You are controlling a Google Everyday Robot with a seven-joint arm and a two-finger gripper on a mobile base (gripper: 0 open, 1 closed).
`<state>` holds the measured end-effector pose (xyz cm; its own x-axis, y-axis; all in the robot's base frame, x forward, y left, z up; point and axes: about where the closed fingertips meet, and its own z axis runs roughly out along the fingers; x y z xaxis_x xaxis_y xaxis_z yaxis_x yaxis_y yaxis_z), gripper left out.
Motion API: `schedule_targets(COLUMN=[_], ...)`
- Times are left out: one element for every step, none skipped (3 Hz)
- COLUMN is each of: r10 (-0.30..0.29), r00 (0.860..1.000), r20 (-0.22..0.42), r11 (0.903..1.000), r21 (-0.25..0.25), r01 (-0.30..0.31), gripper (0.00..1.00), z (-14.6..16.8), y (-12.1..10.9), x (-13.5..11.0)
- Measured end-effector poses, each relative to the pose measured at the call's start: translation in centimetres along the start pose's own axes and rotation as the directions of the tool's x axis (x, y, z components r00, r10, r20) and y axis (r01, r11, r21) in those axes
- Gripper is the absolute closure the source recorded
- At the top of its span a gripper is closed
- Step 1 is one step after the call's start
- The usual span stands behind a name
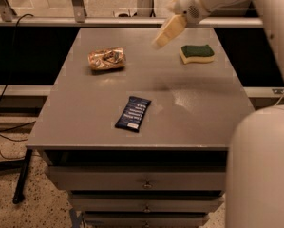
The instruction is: Knock orange can over
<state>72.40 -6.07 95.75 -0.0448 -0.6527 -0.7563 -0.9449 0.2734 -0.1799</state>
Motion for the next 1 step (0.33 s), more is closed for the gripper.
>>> schedule_targets(r10=[0.038], r00=[0.999], r20=[0.004], r11=[0.9966], r21=[0.072], r01=[-0.039], gripper=[0.00], z=[-3.03], y=[-1.36], x=[2.74])
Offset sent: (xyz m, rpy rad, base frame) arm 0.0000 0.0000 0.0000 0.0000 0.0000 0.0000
